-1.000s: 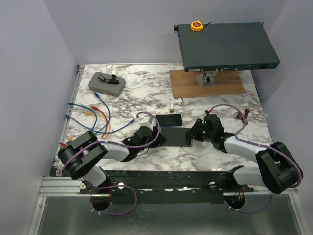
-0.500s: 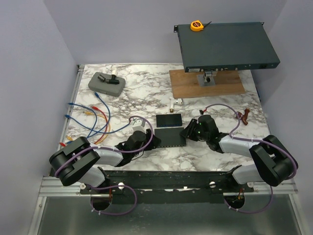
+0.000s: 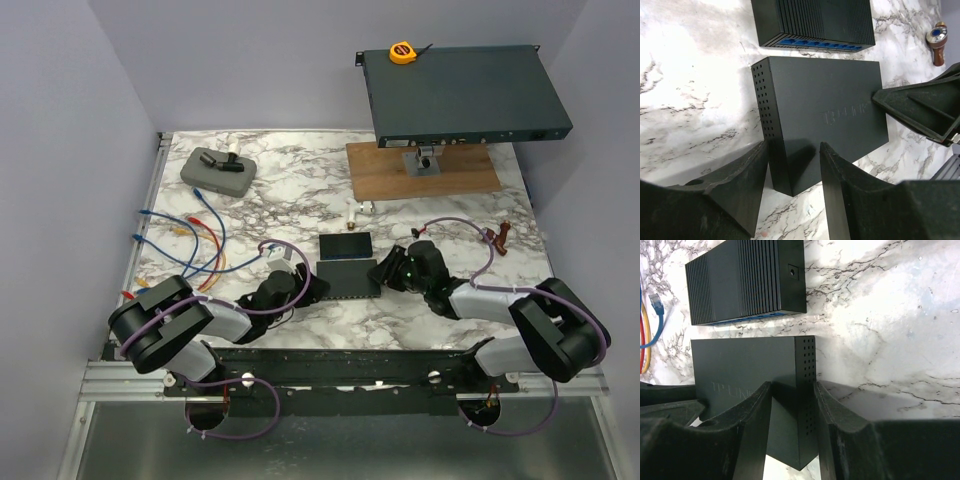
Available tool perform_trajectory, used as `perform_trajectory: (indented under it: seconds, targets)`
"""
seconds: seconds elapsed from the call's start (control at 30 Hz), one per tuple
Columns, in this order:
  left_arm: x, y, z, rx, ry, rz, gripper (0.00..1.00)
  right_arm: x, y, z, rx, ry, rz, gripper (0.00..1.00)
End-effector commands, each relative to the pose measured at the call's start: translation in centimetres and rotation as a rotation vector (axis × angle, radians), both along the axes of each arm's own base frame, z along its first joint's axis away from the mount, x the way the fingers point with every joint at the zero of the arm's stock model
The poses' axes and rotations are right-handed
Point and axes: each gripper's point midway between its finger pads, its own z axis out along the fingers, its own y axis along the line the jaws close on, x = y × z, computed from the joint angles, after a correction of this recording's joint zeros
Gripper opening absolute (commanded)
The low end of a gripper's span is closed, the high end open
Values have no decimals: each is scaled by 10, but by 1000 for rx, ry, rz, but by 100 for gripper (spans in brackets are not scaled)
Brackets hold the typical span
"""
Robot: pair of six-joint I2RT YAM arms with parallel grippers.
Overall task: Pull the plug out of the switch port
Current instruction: Move the switch port to the center of the board.
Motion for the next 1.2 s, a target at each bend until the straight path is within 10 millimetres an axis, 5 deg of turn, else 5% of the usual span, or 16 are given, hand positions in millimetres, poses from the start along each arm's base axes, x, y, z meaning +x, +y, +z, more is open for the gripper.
perform_trajectory:
  seconds: [0.0, 0.3, 0.77, 0.93, 1.1, 1.13, 1.17]
  targets:
    - [-30, 21, -49, 129, 150, -29, 49, -39, -16, -39, -96, 148, 23, 42]
    - [-28, 23, -48, 143, 153, -18, 57, -39, -19, -29, -100, 119, 20, 49]
    - [-30, 25, -49, 142, 163, -9, 57, -40, -19, -29, -90, 119, 24, 41]
    - [-28, 26, -37, 140, 136, -14, 66, -36, -20, -16, -86, 98, 7, 61]
    - [-27, 42, -11, 148, 96, 35, 83, -27, -21, 29, -72, 8, -6, 78]
    - [-27, 47, -5, 151, 90, 52, 97, -24, -23, 40, -76, -22, -9, 80]
    - [-29, 53, 3, 160, 83, 66, 98, -26, -24, 47, -82, -41, 6, 81]
